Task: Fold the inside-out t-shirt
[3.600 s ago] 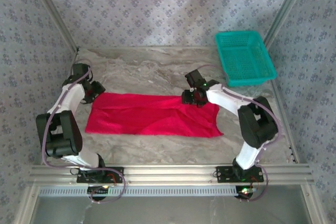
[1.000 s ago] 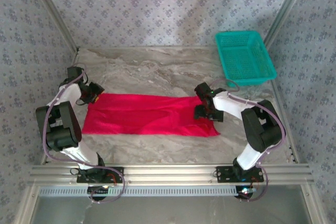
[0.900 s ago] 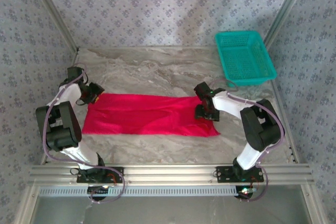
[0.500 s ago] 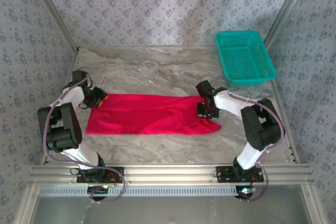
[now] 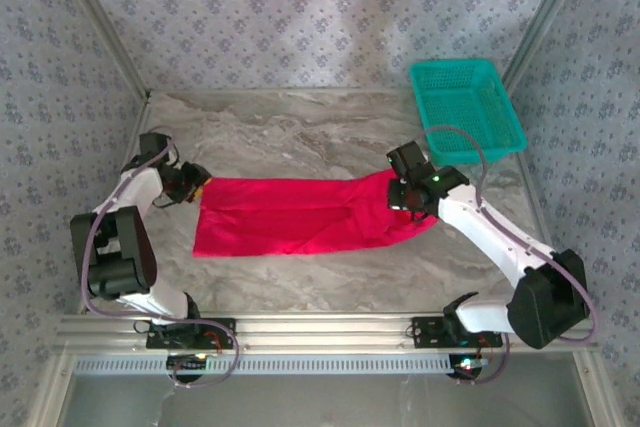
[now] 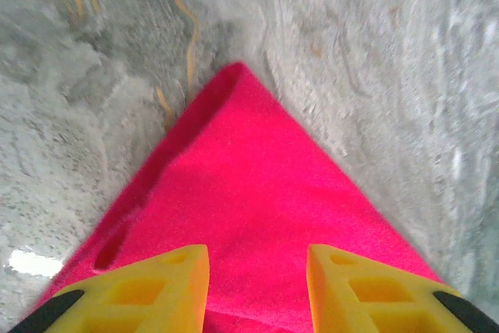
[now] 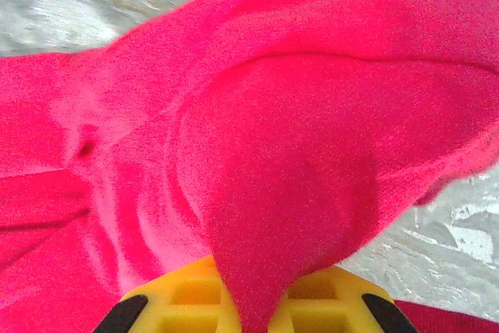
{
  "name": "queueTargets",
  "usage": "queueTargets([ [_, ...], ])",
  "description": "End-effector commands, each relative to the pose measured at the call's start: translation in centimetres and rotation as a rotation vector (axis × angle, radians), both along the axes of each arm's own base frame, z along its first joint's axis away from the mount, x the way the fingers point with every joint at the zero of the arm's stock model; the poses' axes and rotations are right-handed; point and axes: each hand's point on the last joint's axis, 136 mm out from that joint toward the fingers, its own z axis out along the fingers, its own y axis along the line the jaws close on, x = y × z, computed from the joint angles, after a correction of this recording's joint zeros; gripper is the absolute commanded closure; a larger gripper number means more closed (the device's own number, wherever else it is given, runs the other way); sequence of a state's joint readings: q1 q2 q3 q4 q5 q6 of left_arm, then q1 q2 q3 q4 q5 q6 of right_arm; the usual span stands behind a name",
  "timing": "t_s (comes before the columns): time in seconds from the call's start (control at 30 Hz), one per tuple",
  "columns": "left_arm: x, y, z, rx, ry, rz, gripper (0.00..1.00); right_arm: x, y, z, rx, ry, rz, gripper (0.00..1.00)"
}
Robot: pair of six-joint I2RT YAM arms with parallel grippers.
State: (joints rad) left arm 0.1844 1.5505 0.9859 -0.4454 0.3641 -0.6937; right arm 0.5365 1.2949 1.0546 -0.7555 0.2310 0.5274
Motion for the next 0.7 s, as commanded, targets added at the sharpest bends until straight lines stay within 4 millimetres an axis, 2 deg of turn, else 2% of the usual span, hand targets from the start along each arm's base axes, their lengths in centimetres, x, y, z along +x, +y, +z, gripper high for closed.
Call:
queueTargets([
  [0.0,1.5,1.8,3.5,-0.061,-0.103,0.055,0.63,0.1,2.6,4.2,-0.008,-0.099,0.052,0.99],
  [0.03,1.6,2.5,3.8,-0.076,-0.112,0.074,0.63,0.2,4.1,5.4,0.012,-0.121,0.072,0.99],
  [0.13,1.7,4.0,4.7,-0.092,-0.138,0.117,0.63,0.2,8.3,7.2,0.053,-0.151,0.135,0.98],
  [0.23,1.6,5.4,5.3,-0.102,-0.154,0.154,0.63,0.3,13.2,8.3,0.114,-0.162,0.201,0.98],
  [0.33,1.4,6.3,5.5,-0.117,-0.16,0.179,0.63,0.7,18.0,8.5,0.136,-0.158,0.27,0.98],
  [0.47,1.0,6.9,5.8,-0.132,-0.164,0.197,0.63,0.7,23.6,7.6,0.152,-0.135,0.346,0.98],
  [0.53,0.8,7.1,6.0,-0.13,-0.167,0.206,0.63,0.6,26.2,6.5,0.153,-0.111,0.381,0.98],
  [0.67,0.5,7.6,6.4,-0.129,-0.173,0.224,0.63,0.4,30.4,5.0,0.168,-0.08,0.435,0.98],
])
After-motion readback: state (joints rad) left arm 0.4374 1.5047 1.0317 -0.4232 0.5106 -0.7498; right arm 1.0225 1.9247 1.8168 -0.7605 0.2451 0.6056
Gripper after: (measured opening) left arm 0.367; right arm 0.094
